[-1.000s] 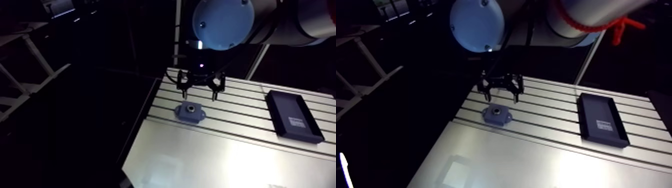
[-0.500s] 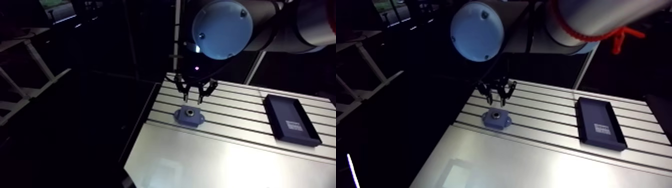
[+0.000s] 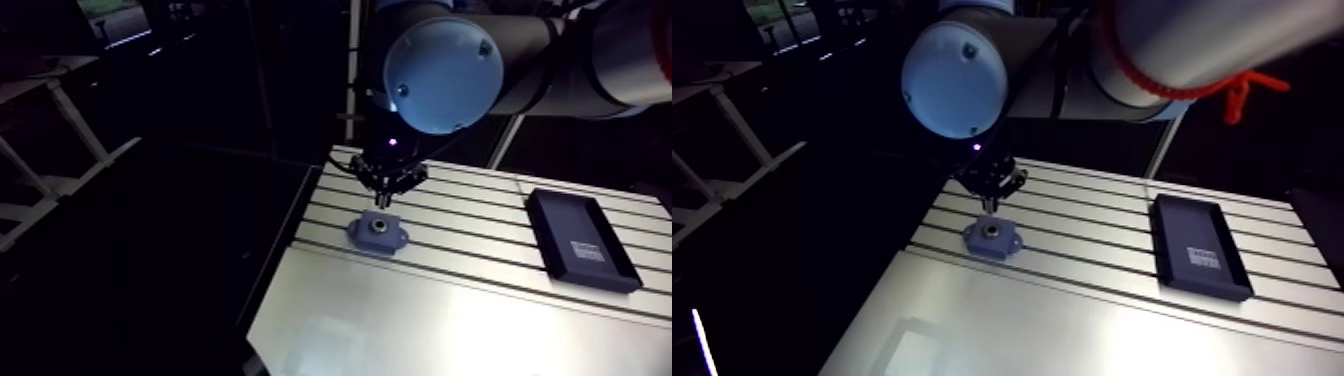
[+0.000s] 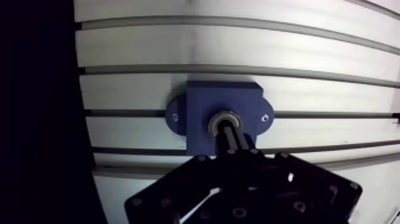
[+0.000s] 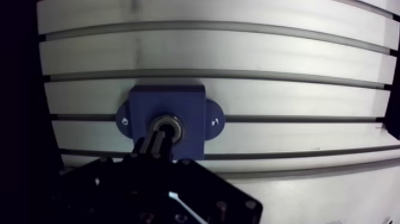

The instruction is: Pick up the bearing and press it into the housing until flush.

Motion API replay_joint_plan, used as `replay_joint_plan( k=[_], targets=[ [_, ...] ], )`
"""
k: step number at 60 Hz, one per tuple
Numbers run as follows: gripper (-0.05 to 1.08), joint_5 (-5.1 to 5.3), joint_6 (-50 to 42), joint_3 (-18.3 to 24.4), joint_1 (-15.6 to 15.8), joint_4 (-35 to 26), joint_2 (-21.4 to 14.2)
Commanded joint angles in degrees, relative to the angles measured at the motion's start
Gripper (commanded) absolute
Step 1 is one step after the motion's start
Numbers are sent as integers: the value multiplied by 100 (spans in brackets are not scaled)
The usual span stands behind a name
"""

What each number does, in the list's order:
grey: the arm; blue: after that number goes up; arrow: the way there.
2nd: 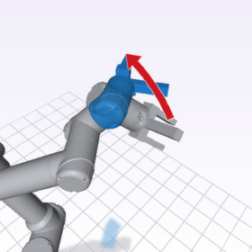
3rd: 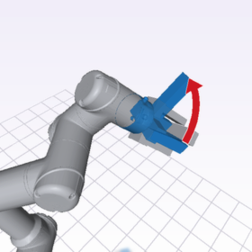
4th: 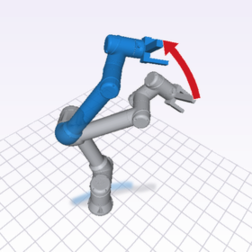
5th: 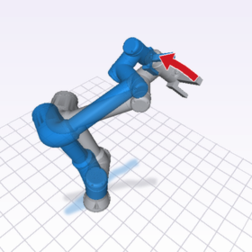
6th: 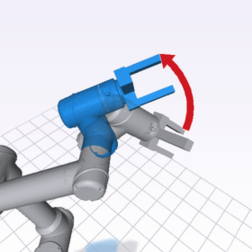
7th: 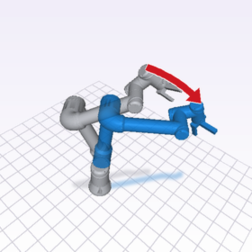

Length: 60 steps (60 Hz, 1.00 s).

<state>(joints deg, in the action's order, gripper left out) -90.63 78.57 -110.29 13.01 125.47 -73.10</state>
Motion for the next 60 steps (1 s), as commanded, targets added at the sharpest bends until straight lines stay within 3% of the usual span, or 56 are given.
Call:
replay_joint_plan(
  k=[1, 28, 60],
  targets=[
    [106, -3, 4, -42, 0, 34, 45],
    [106, -3, 39, -234, 0, 410, 139],
    [106, 6, 48, -270, 0, 430, 231]
  ],
)
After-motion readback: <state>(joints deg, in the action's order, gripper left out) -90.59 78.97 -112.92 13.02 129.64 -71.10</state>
